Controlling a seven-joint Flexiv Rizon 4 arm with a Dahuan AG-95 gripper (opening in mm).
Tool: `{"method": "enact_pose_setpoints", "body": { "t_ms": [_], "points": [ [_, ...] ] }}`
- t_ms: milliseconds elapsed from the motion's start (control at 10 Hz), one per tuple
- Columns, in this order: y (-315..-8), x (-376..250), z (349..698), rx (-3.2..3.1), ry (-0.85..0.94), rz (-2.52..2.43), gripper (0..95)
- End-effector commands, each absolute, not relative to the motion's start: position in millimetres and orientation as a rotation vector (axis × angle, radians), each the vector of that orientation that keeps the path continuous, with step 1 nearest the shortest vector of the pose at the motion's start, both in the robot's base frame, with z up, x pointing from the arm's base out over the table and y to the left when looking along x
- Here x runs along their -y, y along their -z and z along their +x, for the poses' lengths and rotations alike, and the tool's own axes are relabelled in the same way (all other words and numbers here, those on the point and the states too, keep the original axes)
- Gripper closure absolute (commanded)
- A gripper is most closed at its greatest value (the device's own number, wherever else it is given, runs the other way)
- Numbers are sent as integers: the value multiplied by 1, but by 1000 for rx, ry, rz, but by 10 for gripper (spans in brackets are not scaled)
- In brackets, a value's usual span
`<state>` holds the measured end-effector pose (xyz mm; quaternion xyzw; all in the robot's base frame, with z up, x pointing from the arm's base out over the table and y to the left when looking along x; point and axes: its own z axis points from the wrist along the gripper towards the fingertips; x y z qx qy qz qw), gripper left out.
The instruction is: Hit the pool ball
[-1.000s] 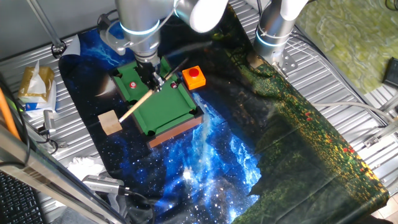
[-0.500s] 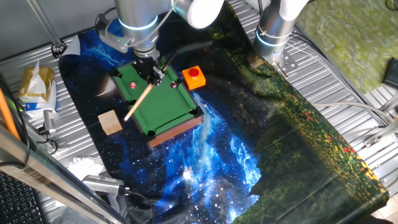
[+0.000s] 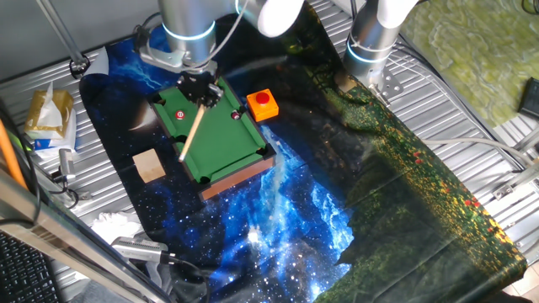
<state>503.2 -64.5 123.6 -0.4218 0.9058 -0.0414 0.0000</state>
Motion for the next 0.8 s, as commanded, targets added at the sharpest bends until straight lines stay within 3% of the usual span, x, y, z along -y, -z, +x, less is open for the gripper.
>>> {"method": "enact_pose_setpoints", "body": {
  "t_ms": [100, 800],
  "points": [
    [-127, 88, 508, -2799, 144, -1435, 950],
    [-128, 142, 503, -2723, 133, -1565, 950]
  ]
}}
